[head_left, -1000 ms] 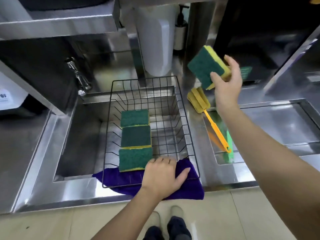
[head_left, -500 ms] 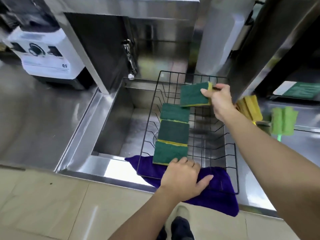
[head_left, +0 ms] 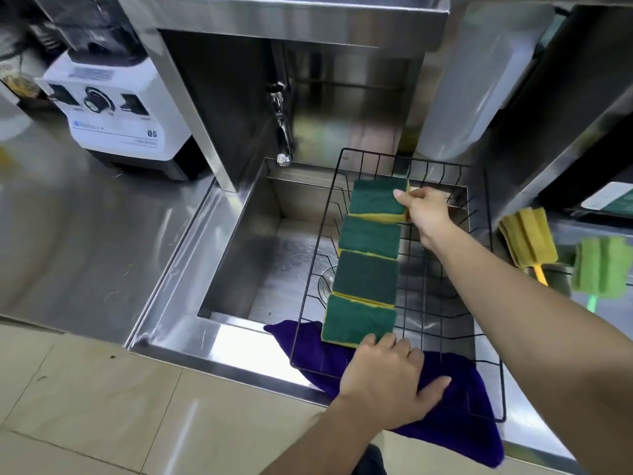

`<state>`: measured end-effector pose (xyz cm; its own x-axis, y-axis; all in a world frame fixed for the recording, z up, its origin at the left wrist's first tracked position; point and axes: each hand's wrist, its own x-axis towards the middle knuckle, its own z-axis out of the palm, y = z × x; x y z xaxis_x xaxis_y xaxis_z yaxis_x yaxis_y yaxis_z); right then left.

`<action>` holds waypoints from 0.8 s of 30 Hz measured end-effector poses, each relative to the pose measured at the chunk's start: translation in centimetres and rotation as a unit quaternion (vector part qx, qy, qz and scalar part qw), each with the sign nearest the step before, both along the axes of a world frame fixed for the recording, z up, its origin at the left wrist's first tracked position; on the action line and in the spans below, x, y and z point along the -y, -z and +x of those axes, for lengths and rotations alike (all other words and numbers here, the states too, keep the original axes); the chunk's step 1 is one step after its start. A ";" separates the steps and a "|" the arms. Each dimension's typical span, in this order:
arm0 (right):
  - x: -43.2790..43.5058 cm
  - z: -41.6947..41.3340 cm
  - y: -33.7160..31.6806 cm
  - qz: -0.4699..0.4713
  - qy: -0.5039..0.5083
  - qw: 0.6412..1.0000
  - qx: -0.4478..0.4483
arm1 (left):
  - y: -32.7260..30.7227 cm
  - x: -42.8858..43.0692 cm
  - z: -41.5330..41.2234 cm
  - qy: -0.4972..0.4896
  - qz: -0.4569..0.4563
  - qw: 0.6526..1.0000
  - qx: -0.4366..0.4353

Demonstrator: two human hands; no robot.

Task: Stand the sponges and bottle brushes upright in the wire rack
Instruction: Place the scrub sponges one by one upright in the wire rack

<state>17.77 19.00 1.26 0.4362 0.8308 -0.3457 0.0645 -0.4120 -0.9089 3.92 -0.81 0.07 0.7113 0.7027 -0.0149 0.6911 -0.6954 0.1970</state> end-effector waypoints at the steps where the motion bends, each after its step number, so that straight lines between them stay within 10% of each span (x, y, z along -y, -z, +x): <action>1: -0.2 -0.1 0.3 -0.008 -0.011 1.000 0.017 | -0.1 0.0 0.0 0.002 -0.006 1.000 -0.002; 11: -0.9 -0.1 -0.3 -0.165 -0.199 0.903 0.344 | 0.1 0.1 0.0 0.009 0.006 1.000 -0.010; 24: 4.9 4.7 -2.7 -0.066 -0.180 0.959 0.210 | 0.2 0.3 0.1 0.007 0.041 0.999 0.011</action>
<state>22.48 14.06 3.97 0.2528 0.9152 -0.3139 0.5734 -0.4030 -0.7133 3.98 -1.08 -0.11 0.7210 0.6906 0.0576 0.6769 -0.7196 0.1549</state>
